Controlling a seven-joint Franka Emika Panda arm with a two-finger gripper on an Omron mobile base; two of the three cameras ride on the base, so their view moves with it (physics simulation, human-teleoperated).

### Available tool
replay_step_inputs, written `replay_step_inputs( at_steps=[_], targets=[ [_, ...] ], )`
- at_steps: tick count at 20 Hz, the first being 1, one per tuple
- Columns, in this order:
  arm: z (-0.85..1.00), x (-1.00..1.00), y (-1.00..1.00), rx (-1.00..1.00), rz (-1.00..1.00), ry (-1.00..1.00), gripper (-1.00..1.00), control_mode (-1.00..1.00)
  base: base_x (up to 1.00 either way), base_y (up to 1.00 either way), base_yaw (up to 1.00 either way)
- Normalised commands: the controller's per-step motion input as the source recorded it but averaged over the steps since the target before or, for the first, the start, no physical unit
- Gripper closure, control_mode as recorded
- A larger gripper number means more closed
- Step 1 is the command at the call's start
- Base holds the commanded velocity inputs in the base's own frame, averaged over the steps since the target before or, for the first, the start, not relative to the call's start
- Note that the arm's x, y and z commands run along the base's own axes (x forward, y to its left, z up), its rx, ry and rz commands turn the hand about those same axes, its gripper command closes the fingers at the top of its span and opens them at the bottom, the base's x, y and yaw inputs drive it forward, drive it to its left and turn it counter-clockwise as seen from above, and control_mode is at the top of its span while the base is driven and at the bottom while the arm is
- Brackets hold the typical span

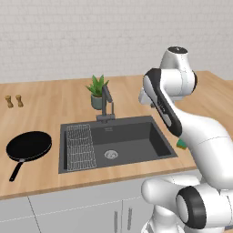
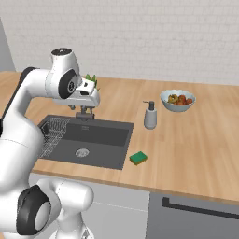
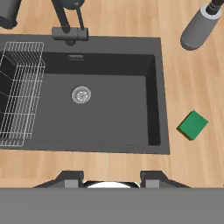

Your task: Pick the pan and sponge and place them into the sink. Then turn on the water.

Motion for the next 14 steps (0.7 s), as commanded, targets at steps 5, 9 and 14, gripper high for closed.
replay_step_inputs(
  at_steps=[5,9,14],
  targets=[
    [0.00,-0.08,0.05,0.00,0.10,0.08,-1.00,-1.00,0.00,0.00,0.00],
    [0.00,-0.02,0.61,0.00,0.09,0.16,-1.00,-1.00,0.00,0.00,0.00],
    [-0.02,0.04,1.00,0.00,0.00,0.14,-1.00,-1.00,0.00,0.00,0.00]
  ],
)
